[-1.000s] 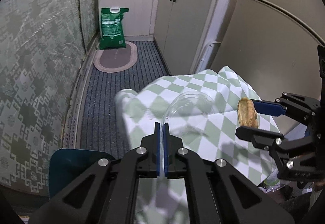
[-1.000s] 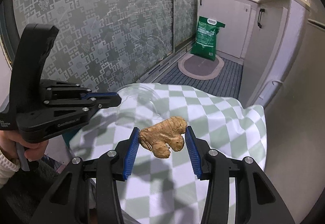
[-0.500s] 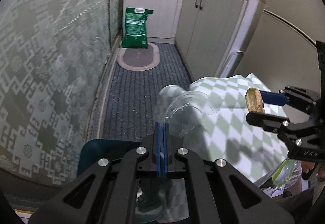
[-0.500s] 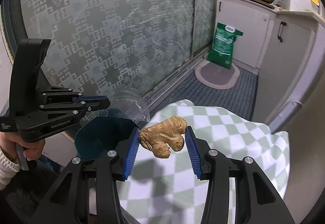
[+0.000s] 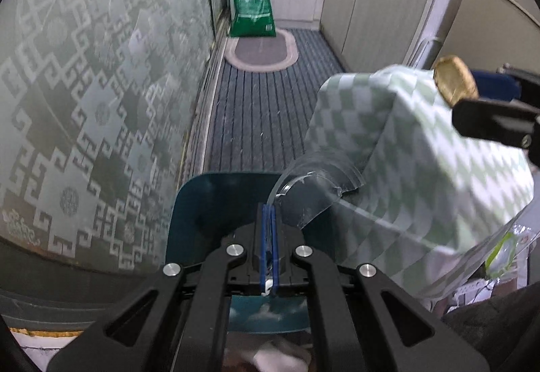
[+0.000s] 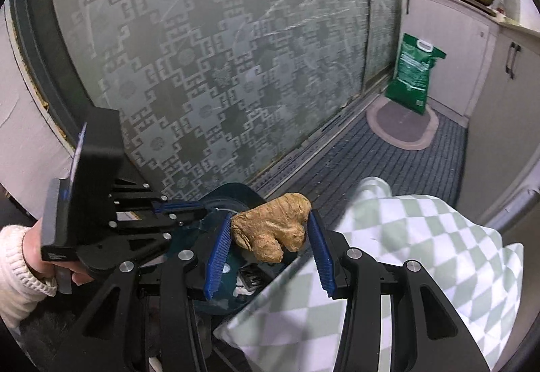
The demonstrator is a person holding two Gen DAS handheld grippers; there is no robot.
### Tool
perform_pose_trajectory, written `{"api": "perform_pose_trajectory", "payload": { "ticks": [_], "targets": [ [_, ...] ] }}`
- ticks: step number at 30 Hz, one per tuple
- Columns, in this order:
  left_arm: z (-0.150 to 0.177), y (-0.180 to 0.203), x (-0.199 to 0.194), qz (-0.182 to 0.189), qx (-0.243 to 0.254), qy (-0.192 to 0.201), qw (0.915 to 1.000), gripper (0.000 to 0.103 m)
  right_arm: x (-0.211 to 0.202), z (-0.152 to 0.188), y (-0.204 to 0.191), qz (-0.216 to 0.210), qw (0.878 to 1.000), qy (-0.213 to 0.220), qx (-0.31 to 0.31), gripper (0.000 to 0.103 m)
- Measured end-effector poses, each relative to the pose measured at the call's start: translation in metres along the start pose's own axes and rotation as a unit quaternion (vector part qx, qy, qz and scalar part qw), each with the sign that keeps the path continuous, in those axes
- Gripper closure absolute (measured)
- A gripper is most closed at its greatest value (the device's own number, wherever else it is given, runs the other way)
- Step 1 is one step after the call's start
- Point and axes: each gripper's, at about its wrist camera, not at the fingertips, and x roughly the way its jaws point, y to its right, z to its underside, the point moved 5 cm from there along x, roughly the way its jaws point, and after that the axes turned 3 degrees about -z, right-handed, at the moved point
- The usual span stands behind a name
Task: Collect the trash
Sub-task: 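Carry the ginger root in the right tool to the teal bin, then open the right tool over the teal bin to drop the ginger root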
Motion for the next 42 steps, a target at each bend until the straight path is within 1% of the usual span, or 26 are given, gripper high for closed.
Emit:
{"api": "perform_pose_trajectory", "payload": {
  "ticks": [11,17,18,19,21,24,35,39,42],
  "targets": [
    [0.024,-0.017,0.029,-0.008,0.004,-0.063,0.9980,0.099,0.037,0.001,-0.021,-0.022,0.998,-0.052,-0.003,0.057],
    [0.035,-0.027,0.044,-0.020,-0.001,-0.090,0.9957,0.099,0.049,0.001,-0.027,-0.025,0.997,-0.068,0.002,0.057],
    [0.037,-0.030,0.046,-0.024,-0.003,-0.094,0.9953,0.098,0.050,0.001,-0.027,-0.026,0.997,-0.070,0.002,0.057],
    [0.038,-0.032,0.048,-0.030,-0.006,-0.098,0.9948,0.095,0.051,0.002,-0.028,-0.027,0.997,-0.071,0.002,0.057],
    [0.039,-0.034,0.050,-0.031,-0.007,-0.102,0.9943,0.091,0.054,0.002,-0.029,-0.027,0.997,-0.078,0.001,0.057],
    [0.039,-0.036,0.049,-0.039,-0.007,-0.099,0.9943,0.081,0.060,0.004,-0.032,-0.027,0.996,-0.088,-0.001,0.057],
    [0.036,-0.043,0.044,-0.036,-0.018,-0.093,0.9948,0.081,0.085,0.015,-0.035,-0.023,0.991,-0.132,-0.002,0.057],
    [0.034,-0.042,0.036,-0.038,-0.013,-0.077,0.9963,0.070,0.092,0.019,-0.035,-0.027,0.989,-0.146,0.001,0.056],
    [0.031,-0.043,0.029,-0.039,-0.015,-0.064,0.9970,0.066,0.097,0.021,-0.035,-0.027,0.988,-0.153,0.000,0.056]
  ]
}}
